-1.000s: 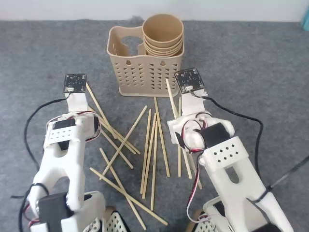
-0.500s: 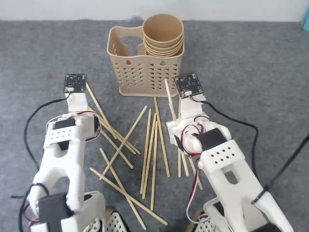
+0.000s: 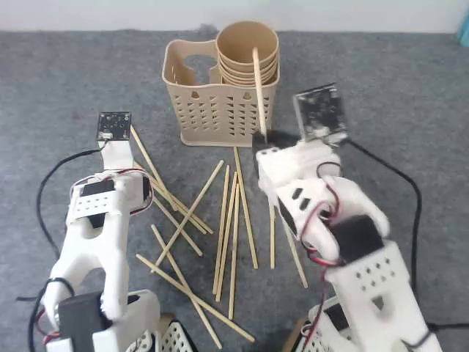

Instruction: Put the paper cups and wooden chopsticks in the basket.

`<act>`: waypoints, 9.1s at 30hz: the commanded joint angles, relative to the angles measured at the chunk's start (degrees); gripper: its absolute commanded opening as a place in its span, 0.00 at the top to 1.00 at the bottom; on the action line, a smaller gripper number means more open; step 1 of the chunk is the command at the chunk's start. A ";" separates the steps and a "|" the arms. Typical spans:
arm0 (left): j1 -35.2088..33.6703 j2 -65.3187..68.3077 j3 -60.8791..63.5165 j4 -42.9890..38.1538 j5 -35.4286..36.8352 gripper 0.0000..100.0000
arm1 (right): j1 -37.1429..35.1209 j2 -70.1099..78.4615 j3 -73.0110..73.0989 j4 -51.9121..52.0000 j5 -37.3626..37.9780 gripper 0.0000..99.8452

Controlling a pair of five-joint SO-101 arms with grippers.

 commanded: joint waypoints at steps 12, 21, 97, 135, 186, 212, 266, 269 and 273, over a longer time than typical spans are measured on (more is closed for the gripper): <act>0.53 -2.55 -1.10 -1.23 -0.53 0.92 | -2.51 7.69 -4.57 -47.60 5.71 0.99; 0.53 -2.55 -1.10 -1.32 -0.53 0.92 | -4.35 30.81 -10.20 -71.78 5.80 0.99; -7.12 39.65 -48.04 27.34 19.78 0.94 | 6.37 -47.25 60.04 -0.04 0.79 0.97; -1.14 -5.71 -54.46 24.18 19.69 0.99 | 6.81 -47.25 60.04 -0.48 0.79 0.97; 9.05 -12.92 -52.26 12.04 19.43 0.76 | 9.27 -47.25 60.04 -2.42 0.79 0.97; -12.13 1.67 -6.11 -8.09 26.02 0.76 | 11.56 -42.42 54.07 4.70 6.95 0.97; -12.04 9.93 -12.44 -8.26 23.12 0.76 | 5.14 47.43 -1.67 -5.23 1.58 0.87; -12.04 9.93 -12.44 -8.26 23.12 0.76 | 6.90 52.35 -1.85 -9.54 1.67 0.87; -12.04 9.93 -12.44 -8.26 23.12 0.76 | 10.33 60.44 -5.27 -14.64 1.67 0.87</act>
